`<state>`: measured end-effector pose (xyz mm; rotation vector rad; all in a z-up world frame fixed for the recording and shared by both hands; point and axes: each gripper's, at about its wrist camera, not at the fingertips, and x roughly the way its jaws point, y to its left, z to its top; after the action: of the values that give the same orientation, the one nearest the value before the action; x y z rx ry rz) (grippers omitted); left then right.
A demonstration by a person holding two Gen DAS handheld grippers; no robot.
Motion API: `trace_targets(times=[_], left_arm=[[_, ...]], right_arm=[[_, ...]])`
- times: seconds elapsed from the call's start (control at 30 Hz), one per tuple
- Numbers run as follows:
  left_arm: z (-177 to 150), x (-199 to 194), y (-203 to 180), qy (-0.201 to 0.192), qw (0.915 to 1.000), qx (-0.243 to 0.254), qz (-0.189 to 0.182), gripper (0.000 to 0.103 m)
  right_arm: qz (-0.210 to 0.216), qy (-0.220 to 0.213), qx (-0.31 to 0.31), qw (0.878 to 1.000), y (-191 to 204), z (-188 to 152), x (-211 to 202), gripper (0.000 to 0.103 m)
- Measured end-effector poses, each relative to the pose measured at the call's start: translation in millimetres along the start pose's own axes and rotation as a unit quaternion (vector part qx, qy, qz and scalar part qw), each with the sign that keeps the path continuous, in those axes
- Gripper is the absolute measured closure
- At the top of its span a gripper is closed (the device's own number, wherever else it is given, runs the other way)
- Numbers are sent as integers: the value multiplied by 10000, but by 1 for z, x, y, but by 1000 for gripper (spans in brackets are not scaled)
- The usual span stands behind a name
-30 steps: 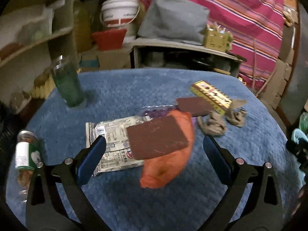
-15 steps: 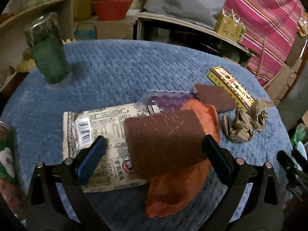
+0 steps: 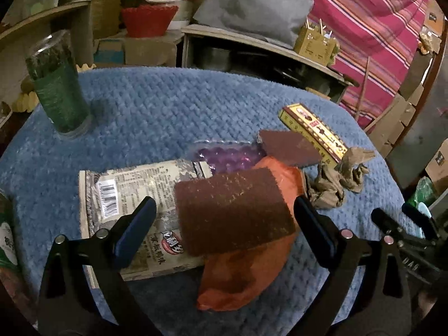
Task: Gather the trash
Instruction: 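Grasp the brown sandpaper pad with the left while the right grasps the crumpled brown paper, then carry the sandpaper pad and brown paper over the basket with both grippers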
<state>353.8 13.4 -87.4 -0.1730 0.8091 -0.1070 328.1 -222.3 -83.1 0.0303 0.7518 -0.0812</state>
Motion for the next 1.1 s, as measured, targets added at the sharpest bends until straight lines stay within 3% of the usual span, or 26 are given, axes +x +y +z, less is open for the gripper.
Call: trace_targets(times=[0.23, 0.37, 0.5, 0.57, 0.7, 0.77, 0.87, 0.97, 1.1], left_arm=[[-2, 10, -9, 105, 9997, 204, 39, 8], [-2, 15, -11, 186, 9993, 306, 103, 13], [-1, 6, -11, 37, 9992, 391, 62, 14], [1, -6, -9, -107, 9990, 414, 94, 14], [4, -28, -4, -455, 9975, 496, 232, 14], [5, -34, 0, -555, 9965, 522, 333, 14], [5, -35, 3, -560, 9962, 517, 422, 14], [4, -33, 4, -550, 9954, 570, 533, 14], [1, -35, -2, -602, 9936, 744, 603, 14]], right_arm=[[-7, -43, -75, 10000, 0, 18, 4, 4], [5, 48, -250, 9997, 3, 25, 18, 5], [125, 231, -257, 9993, 3, 29, 39, 6], [187, 324, -276, 9989, 5, 32, 47, 16], [341, 454, -418, 9975, 13, 34, 59, 24], [480, 552, -485, 9961, 17, 36, 66, 45], [643, 558, -534, 9949, 18, 36, 68, 57], [720, 471, -563, 9947, 18, 36, 62, 65], [802, 355, -415, 9953, 2, 32, 46, 67]])
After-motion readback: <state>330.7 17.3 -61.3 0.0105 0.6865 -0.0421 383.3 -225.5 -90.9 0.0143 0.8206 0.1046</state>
